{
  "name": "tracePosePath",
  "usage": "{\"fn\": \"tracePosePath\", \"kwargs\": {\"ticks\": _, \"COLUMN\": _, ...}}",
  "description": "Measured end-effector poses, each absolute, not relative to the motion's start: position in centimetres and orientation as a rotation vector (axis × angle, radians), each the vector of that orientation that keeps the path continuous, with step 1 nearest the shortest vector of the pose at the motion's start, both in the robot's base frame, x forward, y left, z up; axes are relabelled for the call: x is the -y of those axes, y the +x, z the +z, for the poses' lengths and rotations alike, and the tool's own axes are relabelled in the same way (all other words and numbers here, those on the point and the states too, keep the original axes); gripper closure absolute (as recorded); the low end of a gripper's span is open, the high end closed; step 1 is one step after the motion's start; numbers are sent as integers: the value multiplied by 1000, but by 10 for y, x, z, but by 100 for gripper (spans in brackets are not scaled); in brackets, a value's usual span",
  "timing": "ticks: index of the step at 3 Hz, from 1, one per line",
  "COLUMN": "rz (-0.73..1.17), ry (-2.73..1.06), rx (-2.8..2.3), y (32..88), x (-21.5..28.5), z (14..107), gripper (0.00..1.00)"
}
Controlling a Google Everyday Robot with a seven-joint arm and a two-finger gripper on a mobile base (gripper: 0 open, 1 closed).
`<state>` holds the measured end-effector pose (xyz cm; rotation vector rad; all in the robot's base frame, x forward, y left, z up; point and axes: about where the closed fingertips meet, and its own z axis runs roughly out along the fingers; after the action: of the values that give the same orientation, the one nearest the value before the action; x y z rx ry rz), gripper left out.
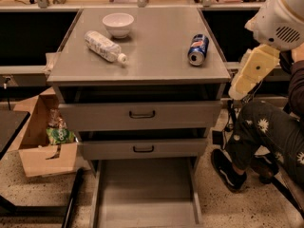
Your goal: Place pepsi can into bottom drawer
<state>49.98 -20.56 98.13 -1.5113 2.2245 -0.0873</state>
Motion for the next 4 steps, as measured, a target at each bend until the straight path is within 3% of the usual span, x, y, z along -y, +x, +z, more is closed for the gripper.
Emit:
{"fn": "tracePosePath", "kwargs": {"ticks": 2, "rz": 238, "ry": -1274, "rx": -2269, "y": 578, "x": 166, "z": 940, "gripper": 0}}
{"fn": "tracePosePath", "kwargs": {"ticks": 4, "rz": 258, "ry": -1116, "rx": -2325, "y": 610, "x": 173, "z": 931, "gripper": 0}}
